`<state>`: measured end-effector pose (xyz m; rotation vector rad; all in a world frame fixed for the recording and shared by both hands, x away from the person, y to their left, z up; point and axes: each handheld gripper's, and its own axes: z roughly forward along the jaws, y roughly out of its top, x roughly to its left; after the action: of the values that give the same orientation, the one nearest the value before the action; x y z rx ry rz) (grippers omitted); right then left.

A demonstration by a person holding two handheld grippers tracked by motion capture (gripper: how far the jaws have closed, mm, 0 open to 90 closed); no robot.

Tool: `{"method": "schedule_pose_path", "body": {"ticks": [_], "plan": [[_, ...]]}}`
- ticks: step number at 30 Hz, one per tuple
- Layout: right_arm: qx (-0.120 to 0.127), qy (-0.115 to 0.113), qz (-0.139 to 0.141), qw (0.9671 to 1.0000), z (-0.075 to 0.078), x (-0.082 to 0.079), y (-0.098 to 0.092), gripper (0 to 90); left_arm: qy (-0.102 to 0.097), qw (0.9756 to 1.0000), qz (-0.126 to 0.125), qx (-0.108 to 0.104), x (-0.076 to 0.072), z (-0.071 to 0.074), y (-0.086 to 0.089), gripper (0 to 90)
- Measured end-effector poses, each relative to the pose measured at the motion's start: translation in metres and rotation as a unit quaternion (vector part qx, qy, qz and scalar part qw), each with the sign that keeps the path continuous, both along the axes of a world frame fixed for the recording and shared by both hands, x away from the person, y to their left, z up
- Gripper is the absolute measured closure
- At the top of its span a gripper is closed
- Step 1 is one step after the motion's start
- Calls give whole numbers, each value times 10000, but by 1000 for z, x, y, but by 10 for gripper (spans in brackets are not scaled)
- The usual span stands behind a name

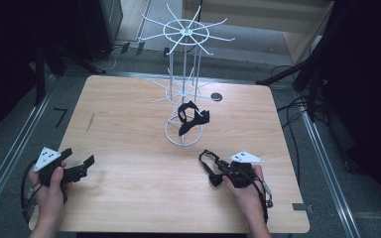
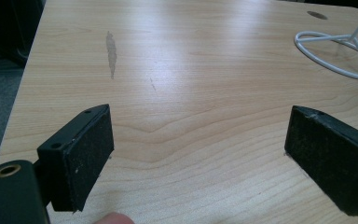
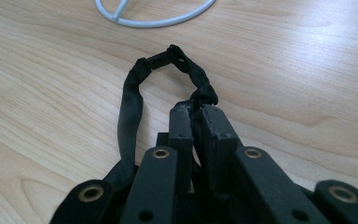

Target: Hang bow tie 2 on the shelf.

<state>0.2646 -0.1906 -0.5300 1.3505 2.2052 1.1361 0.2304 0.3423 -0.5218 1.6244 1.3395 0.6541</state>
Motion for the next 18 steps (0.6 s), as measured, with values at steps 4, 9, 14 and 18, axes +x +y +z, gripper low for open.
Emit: {"method": "schedule_pose_path", "body": {"ticks": [4, 9, 14, 18], "plan": [[-146, 43, -19, 9999, -3, 1, 1, 751, -2, 10000, 0, 0, 0, 0, 0, 84], [-236, 160, -7, 9996, -5, 2, 1, 788, 3, 10000, -2, -5, 0, 0, 0, 84], [-311, 260, 59, 9992, -6, 2, 4, 876, 6, 10000, -5, -8, 0, 0, 0, 84], [-272, 244, 84, 9993, -5, 2, 5, 900, 6, 10000, -3, -13, 0, 0, 0, 84]]}}
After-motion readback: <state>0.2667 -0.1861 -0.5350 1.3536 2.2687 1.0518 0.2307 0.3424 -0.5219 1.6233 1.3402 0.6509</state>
